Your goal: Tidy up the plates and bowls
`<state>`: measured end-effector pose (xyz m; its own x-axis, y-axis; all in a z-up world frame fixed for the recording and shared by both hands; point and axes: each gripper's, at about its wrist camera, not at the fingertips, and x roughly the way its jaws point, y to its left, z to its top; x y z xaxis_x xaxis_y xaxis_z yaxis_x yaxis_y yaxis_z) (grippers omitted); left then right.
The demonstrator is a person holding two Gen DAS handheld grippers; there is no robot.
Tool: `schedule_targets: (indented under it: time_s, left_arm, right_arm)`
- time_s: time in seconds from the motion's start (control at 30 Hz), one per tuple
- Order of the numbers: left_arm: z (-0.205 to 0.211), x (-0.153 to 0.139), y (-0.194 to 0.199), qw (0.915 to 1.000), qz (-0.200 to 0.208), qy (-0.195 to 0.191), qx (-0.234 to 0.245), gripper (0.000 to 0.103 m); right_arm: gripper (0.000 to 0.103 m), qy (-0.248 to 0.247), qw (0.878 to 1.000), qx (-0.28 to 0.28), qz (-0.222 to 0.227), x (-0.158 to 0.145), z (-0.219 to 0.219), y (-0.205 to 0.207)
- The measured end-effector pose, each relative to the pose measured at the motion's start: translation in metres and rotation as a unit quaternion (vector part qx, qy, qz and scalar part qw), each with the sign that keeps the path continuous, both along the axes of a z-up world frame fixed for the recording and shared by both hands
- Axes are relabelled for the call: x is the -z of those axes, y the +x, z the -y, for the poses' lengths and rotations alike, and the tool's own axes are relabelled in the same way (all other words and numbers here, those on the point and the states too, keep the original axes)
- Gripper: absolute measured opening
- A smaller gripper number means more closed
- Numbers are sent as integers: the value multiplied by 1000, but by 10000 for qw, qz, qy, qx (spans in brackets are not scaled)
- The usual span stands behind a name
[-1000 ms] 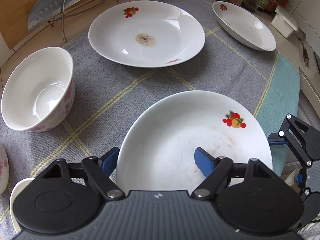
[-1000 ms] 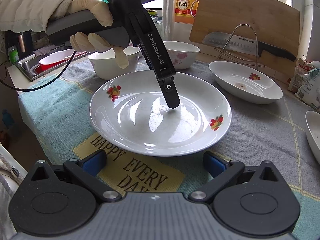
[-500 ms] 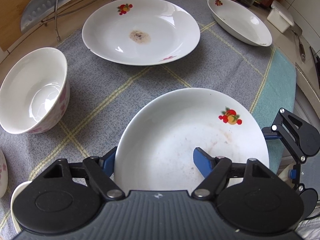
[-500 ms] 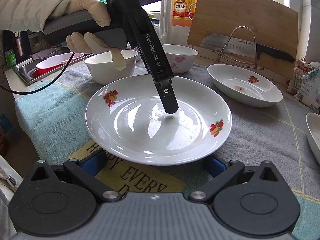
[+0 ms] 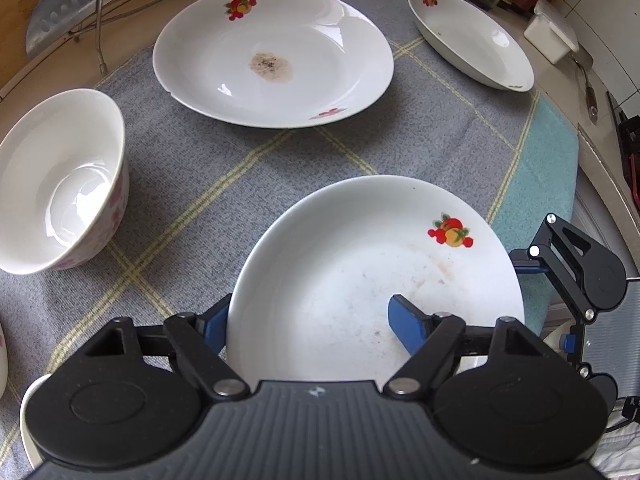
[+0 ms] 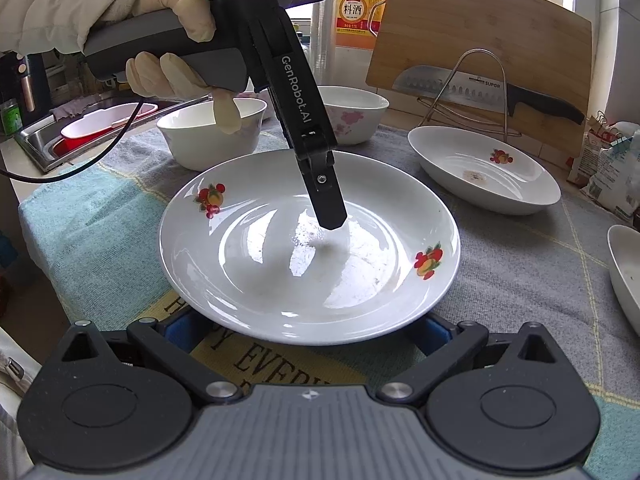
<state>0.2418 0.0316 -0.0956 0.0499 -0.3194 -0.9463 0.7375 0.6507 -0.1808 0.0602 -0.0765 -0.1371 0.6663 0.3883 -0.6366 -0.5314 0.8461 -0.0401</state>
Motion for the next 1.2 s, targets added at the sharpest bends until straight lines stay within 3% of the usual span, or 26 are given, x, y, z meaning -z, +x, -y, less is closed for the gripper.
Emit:
schedule_targets:
  time_s: [1.2]
  left_arm:
    - [9, -13, -5, 10000, -21, 45, -75, 79]
  right_arm:
    - [103, -160, 9989, -176, -401, -9, 9, 11]
